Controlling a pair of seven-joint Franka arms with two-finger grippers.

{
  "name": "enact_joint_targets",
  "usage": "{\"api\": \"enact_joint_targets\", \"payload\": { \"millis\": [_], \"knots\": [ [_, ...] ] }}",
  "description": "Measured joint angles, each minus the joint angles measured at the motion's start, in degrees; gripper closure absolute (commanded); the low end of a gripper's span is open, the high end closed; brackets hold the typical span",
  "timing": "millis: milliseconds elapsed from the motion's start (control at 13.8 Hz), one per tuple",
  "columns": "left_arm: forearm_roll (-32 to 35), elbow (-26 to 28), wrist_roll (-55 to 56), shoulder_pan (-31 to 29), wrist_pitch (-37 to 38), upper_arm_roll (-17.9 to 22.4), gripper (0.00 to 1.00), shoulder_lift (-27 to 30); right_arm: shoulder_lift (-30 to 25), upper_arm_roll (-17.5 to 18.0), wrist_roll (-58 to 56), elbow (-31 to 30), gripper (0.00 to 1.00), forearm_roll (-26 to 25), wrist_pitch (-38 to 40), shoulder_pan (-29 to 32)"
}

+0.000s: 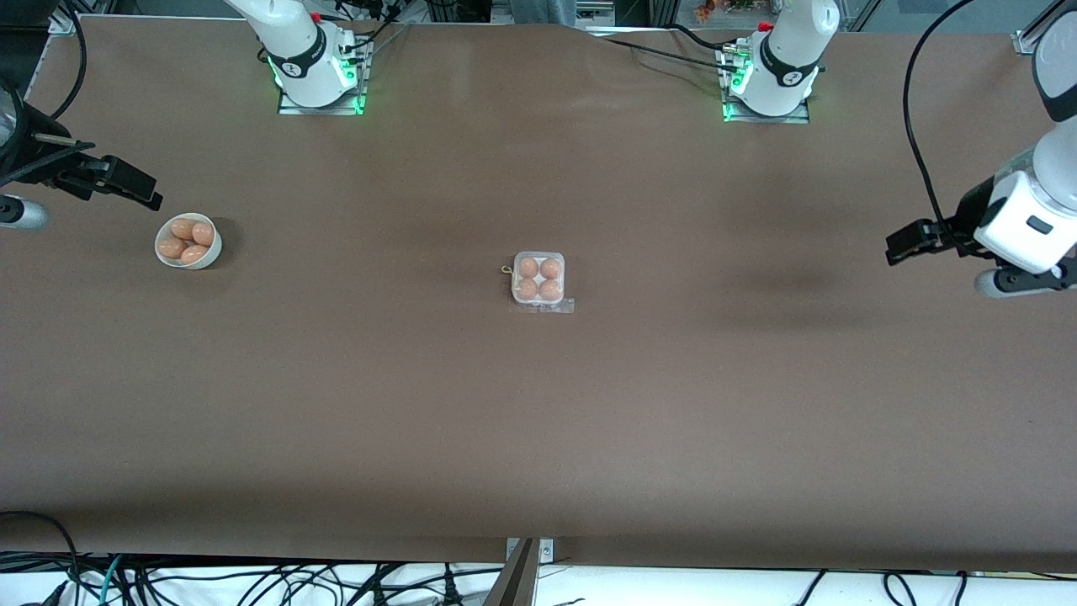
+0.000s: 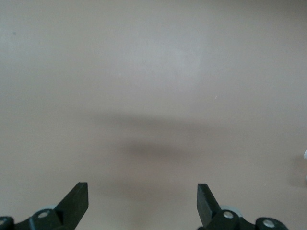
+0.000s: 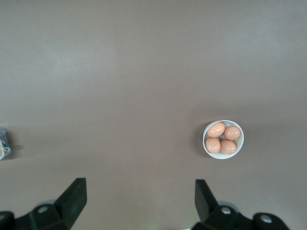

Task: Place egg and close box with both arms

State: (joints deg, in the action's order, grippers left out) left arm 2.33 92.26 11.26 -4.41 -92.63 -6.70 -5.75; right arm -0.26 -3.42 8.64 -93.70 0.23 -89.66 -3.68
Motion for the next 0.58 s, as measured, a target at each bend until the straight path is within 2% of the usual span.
{"api": "enact_joint_targets", "payload": {
  "millis": [144, 289, 578],
  "knots": [
    [0.0, 3.4, -2.4, 2.5, -0.3, 3.4, 0.00, 1.7, 0.0, 0.0, 0.0, 0.0, 0.00, 0.0, 0.0, 0.0],
    [-0.2, 4.5, -4.4, 5.8, -0.6, 7.5, 0.00, 2.1, 0.0, 0.0, 0.0, 0.0, 0.00, 0.0, 0.0, 0.0],
    [-0.3, 4.6, -4.9, 6.3, -2.0, 8.3, 0.00, 2.5, 0.0, 0.0, 0.0, 0.0, 0.00, 0.0, 0.0, 0.0]
  ]
}}
